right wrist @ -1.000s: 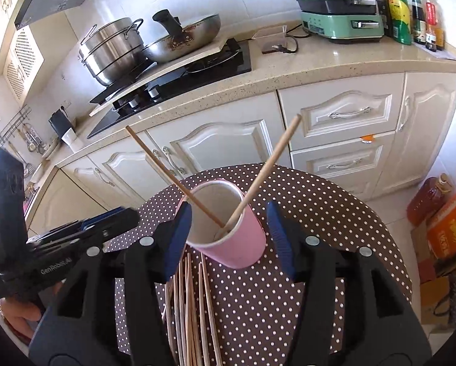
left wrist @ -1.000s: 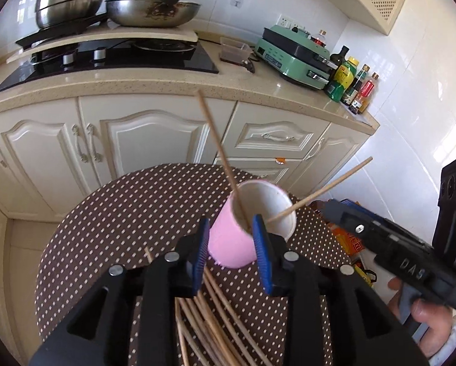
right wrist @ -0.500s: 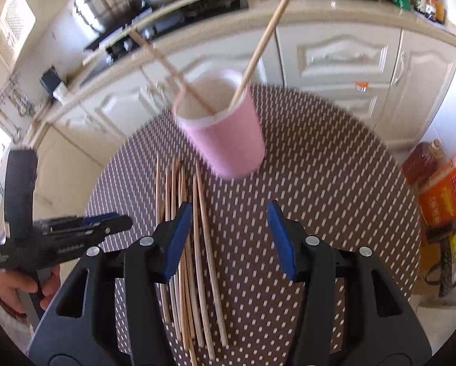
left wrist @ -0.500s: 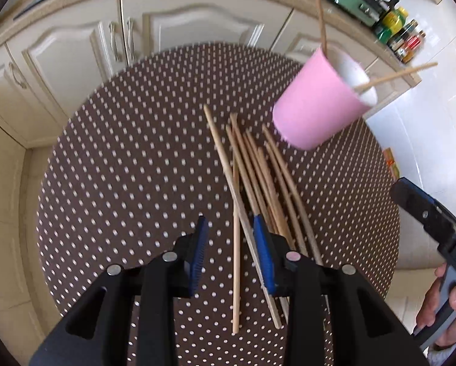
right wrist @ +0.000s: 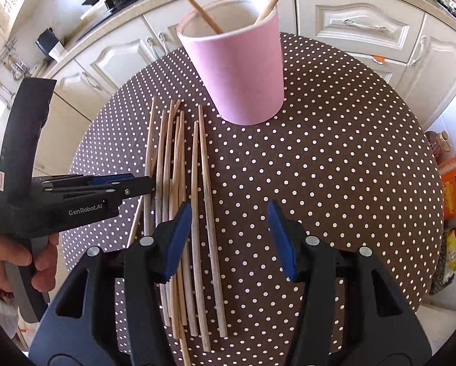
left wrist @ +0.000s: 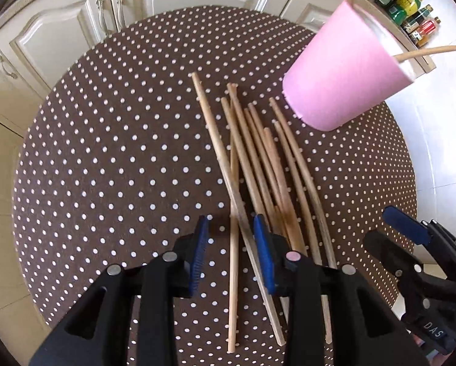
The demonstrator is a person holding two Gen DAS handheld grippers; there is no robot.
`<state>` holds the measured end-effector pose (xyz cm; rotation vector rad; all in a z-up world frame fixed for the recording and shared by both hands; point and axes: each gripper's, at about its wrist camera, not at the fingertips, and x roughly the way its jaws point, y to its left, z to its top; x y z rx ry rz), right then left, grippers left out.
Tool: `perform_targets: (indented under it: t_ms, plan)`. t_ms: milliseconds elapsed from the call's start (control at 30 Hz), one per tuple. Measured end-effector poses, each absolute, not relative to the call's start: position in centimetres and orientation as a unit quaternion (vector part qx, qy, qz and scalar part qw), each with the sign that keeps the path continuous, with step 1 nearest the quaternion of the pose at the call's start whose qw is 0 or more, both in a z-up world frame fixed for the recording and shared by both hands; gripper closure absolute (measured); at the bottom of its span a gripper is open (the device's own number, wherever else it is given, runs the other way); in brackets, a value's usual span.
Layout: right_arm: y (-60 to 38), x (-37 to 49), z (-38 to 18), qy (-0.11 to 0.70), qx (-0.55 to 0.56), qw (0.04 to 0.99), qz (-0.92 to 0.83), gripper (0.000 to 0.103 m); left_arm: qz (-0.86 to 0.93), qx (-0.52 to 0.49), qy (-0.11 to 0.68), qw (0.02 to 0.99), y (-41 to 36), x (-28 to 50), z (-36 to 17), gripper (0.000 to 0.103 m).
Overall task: Organize utensils
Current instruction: 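Move the left tool back to the chopstick pile while the right tool returns too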
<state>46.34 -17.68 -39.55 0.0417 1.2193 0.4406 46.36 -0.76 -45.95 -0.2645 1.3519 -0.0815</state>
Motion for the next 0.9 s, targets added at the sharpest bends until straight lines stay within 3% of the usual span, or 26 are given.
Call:
perform_targets:
  t_ms: [467,900]
  plan:
    - [-14.4,47.5,-41.5,0.589,-0.038,0.779,0.21,0.052,-0.032,-0.132,0.618,0.774,0.7,45.8,-47.0,0.072]
    - [-11.4,47.3,-43.4,0.603,-0.09,0.767,0.2,0.065,0.012,-0.156,0.633,0.758,5.5,45.3,-46.7,0.072]
